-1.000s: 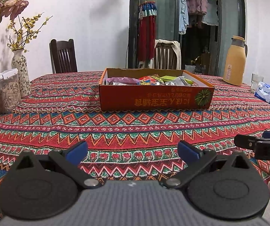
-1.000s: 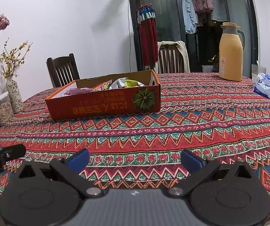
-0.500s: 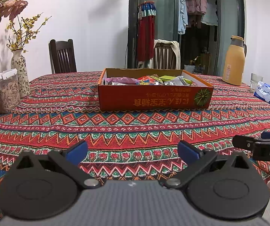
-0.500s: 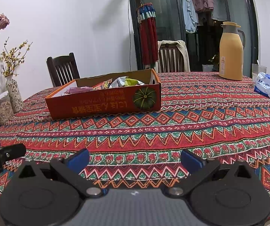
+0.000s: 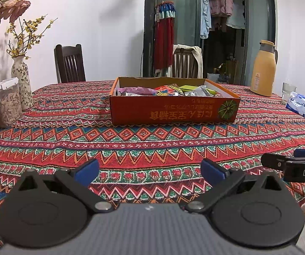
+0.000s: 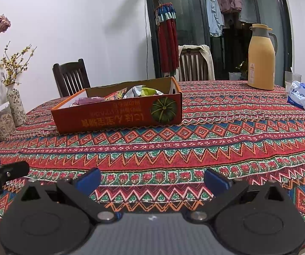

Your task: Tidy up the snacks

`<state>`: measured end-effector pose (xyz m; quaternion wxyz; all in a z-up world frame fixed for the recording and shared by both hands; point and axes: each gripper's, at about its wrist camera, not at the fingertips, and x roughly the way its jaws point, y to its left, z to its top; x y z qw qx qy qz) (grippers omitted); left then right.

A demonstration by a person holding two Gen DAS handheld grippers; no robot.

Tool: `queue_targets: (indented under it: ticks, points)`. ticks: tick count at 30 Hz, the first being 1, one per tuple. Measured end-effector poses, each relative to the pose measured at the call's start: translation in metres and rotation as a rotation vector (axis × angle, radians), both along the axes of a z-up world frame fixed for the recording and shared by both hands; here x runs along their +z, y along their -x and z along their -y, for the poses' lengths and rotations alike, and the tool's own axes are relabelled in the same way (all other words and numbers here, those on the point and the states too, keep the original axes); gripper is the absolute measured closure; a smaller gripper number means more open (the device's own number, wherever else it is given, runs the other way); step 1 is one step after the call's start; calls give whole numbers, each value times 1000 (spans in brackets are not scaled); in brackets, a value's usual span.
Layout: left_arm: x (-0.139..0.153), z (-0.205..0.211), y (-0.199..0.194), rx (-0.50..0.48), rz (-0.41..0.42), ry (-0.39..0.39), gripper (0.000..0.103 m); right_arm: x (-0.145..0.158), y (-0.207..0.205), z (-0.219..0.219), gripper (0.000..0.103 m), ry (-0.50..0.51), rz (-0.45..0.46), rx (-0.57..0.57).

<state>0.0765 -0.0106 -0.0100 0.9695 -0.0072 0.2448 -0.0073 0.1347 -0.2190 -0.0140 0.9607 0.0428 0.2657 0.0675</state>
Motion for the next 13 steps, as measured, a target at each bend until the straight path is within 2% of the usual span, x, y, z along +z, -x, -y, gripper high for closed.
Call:
queue_targets:
  ticks: [13]
  points:
    - [0,-1,1,-4,13,9,0,-3,4,-2,0,0,-6,1]
